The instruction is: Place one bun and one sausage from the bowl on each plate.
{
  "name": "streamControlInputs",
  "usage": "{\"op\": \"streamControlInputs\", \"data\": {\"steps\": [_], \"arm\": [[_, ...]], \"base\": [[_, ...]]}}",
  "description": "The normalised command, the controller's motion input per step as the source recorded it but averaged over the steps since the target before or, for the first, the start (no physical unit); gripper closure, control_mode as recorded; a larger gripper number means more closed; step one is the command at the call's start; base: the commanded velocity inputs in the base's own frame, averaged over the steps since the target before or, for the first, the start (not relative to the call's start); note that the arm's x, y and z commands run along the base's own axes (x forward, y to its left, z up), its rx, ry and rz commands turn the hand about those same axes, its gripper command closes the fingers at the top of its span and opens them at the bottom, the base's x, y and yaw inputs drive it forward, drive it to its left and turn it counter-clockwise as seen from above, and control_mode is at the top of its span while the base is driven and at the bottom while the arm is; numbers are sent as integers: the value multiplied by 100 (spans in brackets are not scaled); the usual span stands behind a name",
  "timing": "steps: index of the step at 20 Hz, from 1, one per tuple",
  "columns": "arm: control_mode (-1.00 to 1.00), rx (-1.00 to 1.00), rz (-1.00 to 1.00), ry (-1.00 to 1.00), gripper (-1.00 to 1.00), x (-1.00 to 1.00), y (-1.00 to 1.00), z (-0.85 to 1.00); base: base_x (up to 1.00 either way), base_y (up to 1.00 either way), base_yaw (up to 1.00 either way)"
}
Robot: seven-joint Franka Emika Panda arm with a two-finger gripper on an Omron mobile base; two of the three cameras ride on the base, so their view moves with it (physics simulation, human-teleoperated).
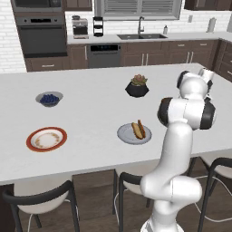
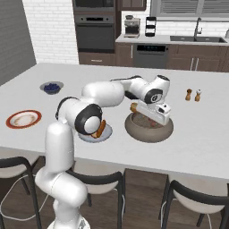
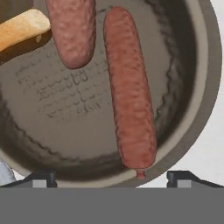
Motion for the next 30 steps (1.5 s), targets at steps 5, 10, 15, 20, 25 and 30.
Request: {"op": "streamControlInputs", "data": {"steps": [5,10,15,20,25,30], "arm": [[-100,0,-6,0,-100,2,-24,4],[-100,0,0,0,-100,17,-5,0],[-100,0,0,0,-100,20,-21,-8],[-100,0,0,0,-100,10,-15,-24],[-100,0,0,0,-100,0,0,-17],[-100,0,0,0,100,0,0,0]], "base": [[0,0,0],[0,0,0],[0,0,0],[0,0,0],[0,0,0],[0,0,0]]}}
